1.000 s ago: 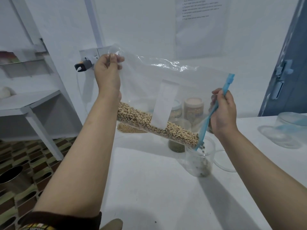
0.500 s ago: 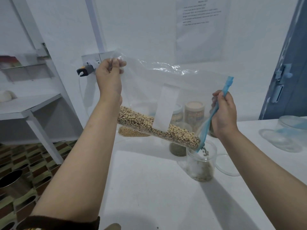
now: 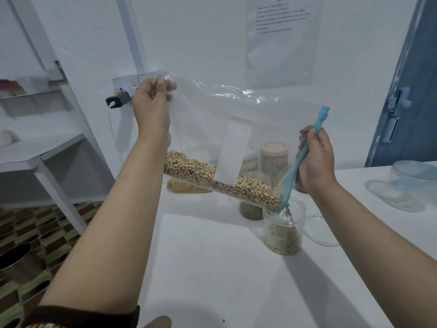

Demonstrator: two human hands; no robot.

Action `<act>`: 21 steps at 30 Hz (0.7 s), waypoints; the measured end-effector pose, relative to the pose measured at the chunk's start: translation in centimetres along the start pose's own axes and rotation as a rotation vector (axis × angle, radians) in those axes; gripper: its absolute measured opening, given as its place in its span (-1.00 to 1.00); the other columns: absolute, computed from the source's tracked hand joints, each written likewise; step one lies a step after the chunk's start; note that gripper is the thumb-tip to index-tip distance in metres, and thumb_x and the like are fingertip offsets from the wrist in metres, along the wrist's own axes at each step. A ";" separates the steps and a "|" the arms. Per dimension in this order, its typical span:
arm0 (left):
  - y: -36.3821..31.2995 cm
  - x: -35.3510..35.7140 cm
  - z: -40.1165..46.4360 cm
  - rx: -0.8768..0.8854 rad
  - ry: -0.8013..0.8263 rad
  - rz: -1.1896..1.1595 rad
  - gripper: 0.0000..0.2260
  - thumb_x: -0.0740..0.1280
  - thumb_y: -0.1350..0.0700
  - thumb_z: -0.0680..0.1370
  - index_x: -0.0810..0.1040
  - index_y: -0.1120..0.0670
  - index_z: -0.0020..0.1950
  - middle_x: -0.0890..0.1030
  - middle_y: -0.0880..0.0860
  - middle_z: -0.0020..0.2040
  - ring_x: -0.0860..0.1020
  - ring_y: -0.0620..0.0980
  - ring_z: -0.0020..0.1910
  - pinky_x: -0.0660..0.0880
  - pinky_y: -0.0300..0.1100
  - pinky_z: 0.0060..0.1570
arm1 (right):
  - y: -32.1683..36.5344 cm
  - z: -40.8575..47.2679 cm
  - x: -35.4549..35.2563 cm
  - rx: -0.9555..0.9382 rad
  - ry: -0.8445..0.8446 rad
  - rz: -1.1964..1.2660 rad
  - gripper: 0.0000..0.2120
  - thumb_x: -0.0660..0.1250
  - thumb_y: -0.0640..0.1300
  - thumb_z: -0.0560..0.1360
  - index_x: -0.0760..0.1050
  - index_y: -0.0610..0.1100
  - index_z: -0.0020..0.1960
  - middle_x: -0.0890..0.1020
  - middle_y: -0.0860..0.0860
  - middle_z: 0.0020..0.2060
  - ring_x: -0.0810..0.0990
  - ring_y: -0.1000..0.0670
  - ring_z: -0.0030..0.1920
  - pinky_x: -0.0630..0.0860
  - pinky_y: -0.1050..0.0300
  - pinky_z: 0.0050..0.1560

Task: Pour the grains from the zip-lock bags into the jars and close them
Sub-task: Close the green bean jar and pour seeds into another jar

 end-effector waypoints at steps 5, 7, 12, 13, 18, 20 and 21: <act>-0.2 0.3 -0.2 0.005 0.018 0.000 -0.82 0.22 0.20 0.66 0.53 0.04 -0.10 0.64 -0.01 -0.15 0.52 -0.17 -0.22 0.44 -0.36 -0.14 | 0.1 0.0 -0.4 -0.003 -0.001 -0.034 -0.81 0.16 -0.04 0.59 0.51 0.03 -0.12 0.40 0.07 -0.26 0.34 0.09 -0.21 0.30 0.21 -0.07; -0.2 0.5 -0.3 0.006 0.038 0.007 -0.82 0.23 0.19 0.66 0.54 0.03 -0.10 0.64 -0.01 -0.14 0.52 -0.17 -0.21 0.44 -0.36 -0.14 | 0.2 0.0 -0.6 0.006 0.002 -0.057 -0.78 0.14 -0.06 0.62 0.52 0.05 -0.12 0.41 0.09 -0.26 0.35 0.10 -0.21 0.31 0.21 -0.07; -0.3 0.8 -0.5 0.007 0.052 0.019 -0.82 0.24 0.18 0.66 0.55 0.01 -0.11 0.64 -0.03 -0.14 0.52 -0.21 -0.23 0.44 -0.37 -0.12 | 0.0 -0.1 -1.0 0.041 0.004 -0.089 -0.73 0.13 -0.08 0.65 0.53 0.08 -0.13 0.43 0.09 -0.23 0.36 0.08 -0.20 0.34 0.18 -0.04; -0.3 0.8 -0.6 0.009 0.052 0.019 -0.82 0.24 0.19 0.65 0.55 0.02 -0.10 0.64 -0.03 -0.14 0.52 -0.21 -0.23 0.45 -0.36 -0.12 | 0.0 -0.2 -1.1 0.043 -0.003 -0.095 -0.73 0.12 -0.09 0.65 0.53 0.07 -0.13 0.43 0.09 -0.23 0.36 0.08 -0.20 0.34 0.17 -0.04; -0.6 1.3 -0.6 0.026 0.064 0.005 -0.82 0.26 0.21 0.65 0.55 0.03 -0.11 0.64 -0.02 -0.16 0.56 -0.20 -0.20 0.45 -0.35 -0.11 | 0.3 -0.6 -1.4 0.044 -0.050 -0.135 -0.72 0.12 -0.12 0.65 0.51 0.06 -0.14 0.44 0.12 -0.24 0.36 0.08 -0.20 0.33 0.05 0.02; -0.8 1.4 -0.5 0.033 0.064 0.007 -0.83 0.26 0.21 0.64 0.55 0.03 -0.11 0.64 -0.03 -0.17 0.56 -0.17 -0.18 0.46 -0.35 -0.11 | 0.7 -0.8 -1.5 0.044 -0.065 -0.178 -0.72 0.12 -0.14 0.66 0.50 0.06 -0.14 0.44 0.14 -0.23 0.36 0.06 -0.17 0.35 0.01 0.03; -0.8 1.4 -0.5 0.031 0.063 0.009 -0.83 0.26 0.21 0.64 0.55 0.03 -0.10 0.64 -0.03 -0.17 0.56 -0.18 -0.19 0.46 -0.35 -0.11 | 0.9 -0.9 -1.5 0.044 -0.070 -0.195 -0.72 0.12 -0.15 0.66 0.49 0.06 -0.14 0.44 0.14 -0.22 0.36 0.06 -0.16 0.37 -0.01 0.04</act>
Point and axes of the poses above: each hand's wrist, its own z-axis towards the middle knuckle, its own x-axis out of the palm, y = z × x, the point moved 10 cm from there along z, towards the middle knuckle
